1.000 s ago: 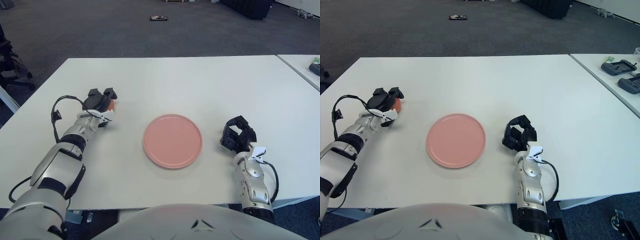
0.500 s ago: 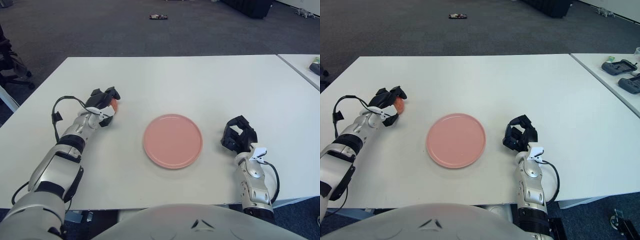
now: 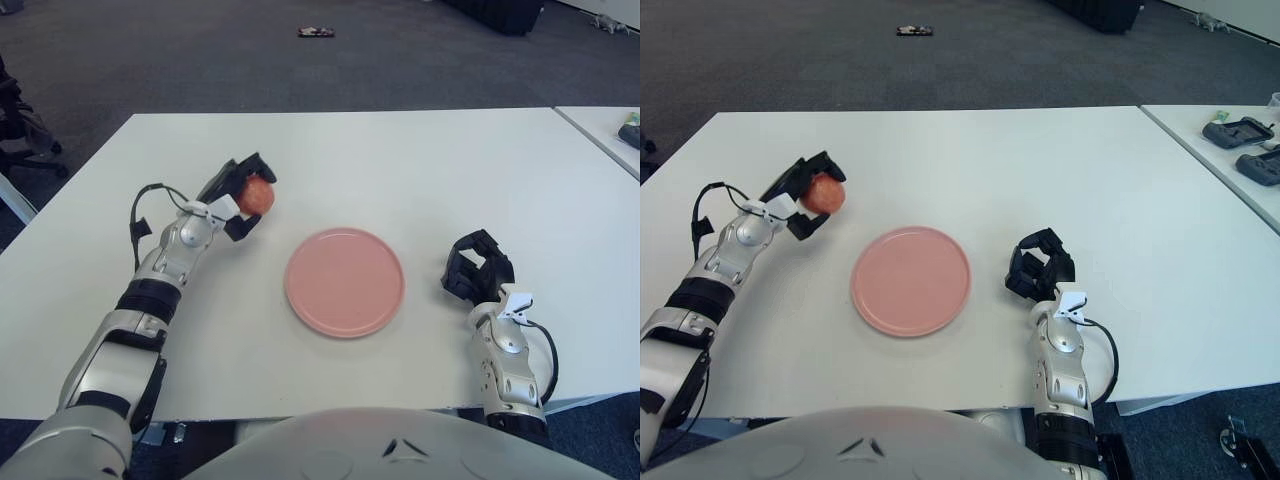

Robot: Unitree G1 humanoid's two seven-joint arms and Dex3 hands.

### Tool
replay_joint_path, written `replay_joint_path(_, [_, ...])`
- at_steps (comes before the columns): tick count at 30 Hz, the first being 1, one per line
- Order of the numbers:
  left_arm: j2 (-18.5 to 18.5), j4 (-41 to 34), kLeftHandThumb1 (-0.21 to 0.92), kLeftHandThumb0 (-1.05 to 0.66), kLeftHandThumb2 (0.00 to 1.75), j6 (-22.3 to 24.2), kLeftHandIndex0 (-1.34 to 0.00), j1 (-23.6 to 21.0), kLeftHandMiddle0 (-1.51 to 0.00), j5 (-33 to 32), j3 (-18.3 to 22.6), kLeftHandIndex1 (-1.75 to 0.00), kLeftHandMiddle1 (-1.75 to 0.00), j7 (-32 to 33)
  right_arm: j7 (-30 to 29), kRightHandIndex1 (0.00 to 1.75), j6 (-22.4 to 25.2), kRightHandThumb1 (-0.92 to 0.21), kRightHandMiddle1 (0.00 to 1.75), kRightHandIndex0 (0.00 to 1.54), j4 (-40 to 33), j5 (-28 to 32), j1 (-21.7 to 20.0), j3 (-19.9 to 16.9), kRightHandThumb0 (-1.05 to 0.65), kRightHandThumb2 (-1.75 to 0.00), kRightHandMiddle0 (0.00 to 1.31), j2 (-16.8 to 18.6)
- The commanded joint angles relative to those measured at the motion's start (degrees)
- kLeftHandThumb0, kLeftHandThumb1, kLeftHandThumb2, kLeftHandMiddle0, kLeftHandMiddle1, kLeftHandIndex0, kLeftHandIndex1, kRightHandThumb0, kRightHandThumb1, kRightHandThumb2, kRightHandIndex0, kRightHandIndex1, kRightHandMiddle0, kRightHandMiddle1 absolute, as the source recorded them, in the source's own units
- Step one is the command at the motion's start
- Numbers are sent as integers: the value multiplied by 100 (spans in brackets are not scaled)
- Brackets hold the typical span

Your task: Put the apple into the plate.

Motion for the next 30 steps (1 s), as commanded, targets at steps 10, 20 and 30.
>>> replay_joint_path(10, [-323, -1123, -11, 0, 175, 266, -70, -256, -97, -238, 141, -175, -161, -626, -9, 175, 337, -33, 175, 107, 106, 7, 44, 17, -48, -131, 60, 15])
replay_joint_path(20, [-619, -2222, -12, 0, 175, 4, -72, -61, -99, -270, -289, -175, -157, -1342, 92, 175, 195, -37, 175, 104, 98, -19, 68, 78, -46, -126, 57, -33])
replay_joint_path(30, [-928, -2160, -10, 0, 175, -764, -70, 5, -97, -484, -852, -175, -161, -2050, 170, 175, 32, -34, 175, 108, 176, 16, 91, 63, -47, -130, 60, -62])
